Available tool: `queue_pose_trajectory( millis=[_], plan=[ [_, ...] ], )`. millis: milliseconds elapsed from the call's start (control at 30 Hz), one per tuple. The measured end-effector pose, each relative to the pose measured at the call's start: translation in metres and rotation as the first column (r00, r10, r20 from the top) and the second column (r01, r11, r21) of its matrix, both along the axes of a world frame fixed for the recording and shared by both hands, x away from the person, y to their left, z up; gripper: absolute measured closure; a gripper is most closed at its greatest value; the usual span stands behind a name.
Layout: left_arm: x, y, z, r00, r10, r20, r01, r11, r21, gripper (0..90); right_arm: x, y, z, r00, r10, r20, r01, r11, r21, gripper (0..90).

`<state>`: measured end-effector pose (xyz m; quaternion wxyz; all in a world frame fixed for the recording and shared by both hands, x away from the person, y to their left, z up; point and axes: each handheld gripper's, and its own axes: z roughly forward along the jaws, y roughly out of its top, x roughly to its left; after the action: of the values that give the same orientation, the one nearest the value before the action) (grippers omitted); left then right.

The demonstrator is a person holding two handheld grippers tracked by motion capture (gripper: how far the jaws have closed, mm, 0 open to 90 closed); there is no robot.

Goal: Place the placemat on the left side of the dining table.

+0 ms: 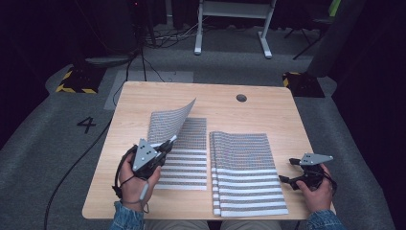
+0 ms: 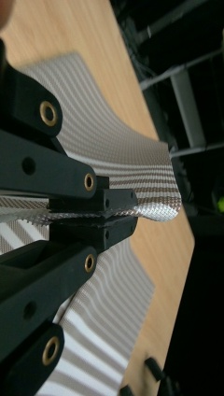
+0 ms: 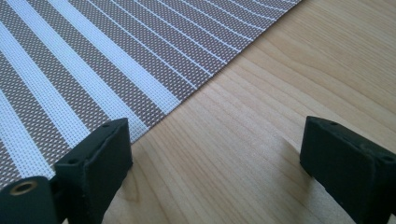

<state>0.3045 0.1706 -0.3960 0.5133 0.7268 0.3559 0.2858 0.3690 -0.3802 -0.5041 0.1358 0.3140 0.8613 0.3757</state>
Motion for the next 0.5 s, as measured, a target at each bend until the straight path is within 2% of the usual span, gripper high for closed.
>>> queue_pose_trajectory(
  millis=[167, 267, 433, 500],
  plan=[
    [-0.004, 0.024, 0.007, 0.9967, 0.076, 0.028, -0.075, 0.9967, -0.032, 86.4, 0.000, 0.000, 0.000, 1.0000, 0.000, 0.000, 0.000, 1.000, 0.000, 9.3],
    [-0.004, 0.043, 0.010, 0.9889, 0.143, 0.041, -0.141, 0.9891, -0.042, 86.4, 0.000, 0.000, 0.000, 1.0000, 0.001, -0.001, -0.001, 1.000, -0.001, 9.3],
    [-0.005, 0.070, 0.008, 0.9688, 0.245, 0.040, -0.243, 0.9687, -0.053, 86.3, 0.000, 0.000, 0.000, 1.0000, 0.001, 0.001, -0.001, 1.000, -0.003, 9.3],
    [-0.007, 0.082, 0.006, 0.9530, 0.302, 0.025, -0.300, 0.9519, -0.063, 86.3, 0.000, 0.000, 0.000, 1.0000, 0.001, 0.001, -0.001, 1.000, -0.003, 9.3]
  ],
)
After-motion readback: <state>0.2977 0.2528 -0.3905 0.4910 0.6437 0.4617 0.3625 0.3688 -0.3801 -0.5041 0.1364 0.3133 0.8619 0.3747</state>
